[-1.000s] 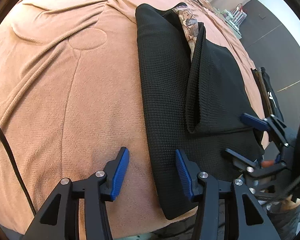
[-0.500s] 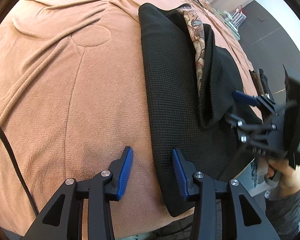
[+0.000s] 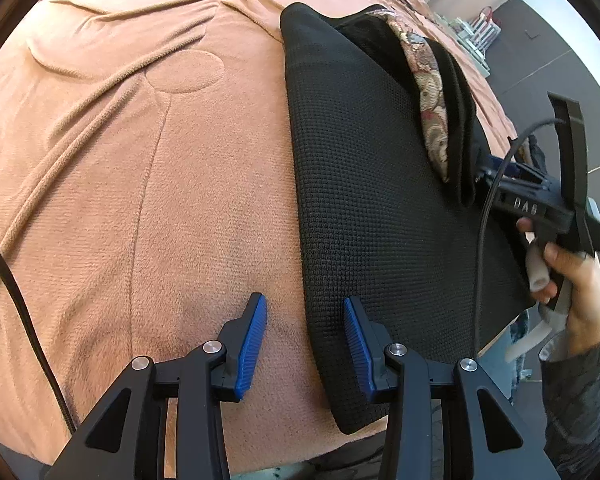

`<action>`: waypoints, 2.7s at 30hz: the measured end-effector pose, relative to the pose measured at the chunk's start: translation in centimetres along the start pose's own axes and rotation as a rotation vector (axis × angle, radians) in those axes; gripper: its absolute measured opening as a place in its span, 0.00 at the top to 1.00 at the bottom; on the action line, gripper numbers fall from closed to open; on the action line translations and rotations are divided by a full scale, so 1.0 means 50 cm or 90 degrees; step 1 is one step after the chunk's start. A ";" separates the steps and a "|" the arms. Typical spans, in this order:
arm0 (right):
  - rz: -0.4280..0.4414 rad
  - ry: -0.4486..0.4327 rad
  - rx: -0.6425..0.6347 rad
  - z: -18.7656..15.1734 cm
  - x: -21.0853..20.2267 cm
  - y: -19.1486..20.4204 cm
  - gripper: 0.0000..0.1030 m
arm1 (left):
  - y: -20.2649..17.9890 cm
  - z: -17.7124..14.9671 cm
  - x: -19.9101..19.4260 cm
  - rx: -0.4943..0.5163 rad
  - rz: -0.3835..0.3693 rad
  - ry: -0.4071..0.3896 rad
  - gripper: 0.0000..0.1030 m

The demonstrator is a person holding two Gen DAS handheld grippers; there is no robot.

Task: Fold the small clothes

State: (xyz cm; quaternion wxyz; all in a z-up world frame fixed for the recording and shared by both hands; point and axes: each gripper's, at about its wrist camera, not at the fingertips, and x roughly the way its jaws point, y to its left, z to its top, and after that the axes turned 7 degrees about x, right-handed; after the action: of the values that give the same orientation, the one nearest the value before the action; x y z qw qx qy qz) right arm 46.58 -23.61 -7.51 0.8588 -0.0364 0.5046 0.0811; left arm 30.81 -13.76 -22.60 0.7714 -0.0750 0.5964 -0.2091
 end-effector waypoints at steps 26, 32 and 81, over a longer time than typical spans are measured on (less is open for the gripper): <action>-0.025 -0.066 0.121 -0.028 -0.084 -0.171 0.22 | -0.044 0.037 0.011 -0.012 0.007 0.018 0.58; -0.016 -0.067 0.021 -0.047 -0.104 -0.089 0.22 | -0.052 0.081 -0.019 -0.011 0.010 -0.033 0.58; 0.146 0.001 0.245 -0.120 -0.030 -0.250 0.53 | -0.065 0.187 0.061 0.002 0.020 0.000 0.58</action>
State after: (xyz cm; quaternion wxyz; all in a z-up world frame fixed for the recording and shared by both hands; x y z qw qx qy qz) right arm 42.90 -36.95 -9.40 0.8345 0.1854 0.5126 0.0806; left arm 39.55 -19.18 -21.52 0.7746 -0.0643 0.5971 -0.1982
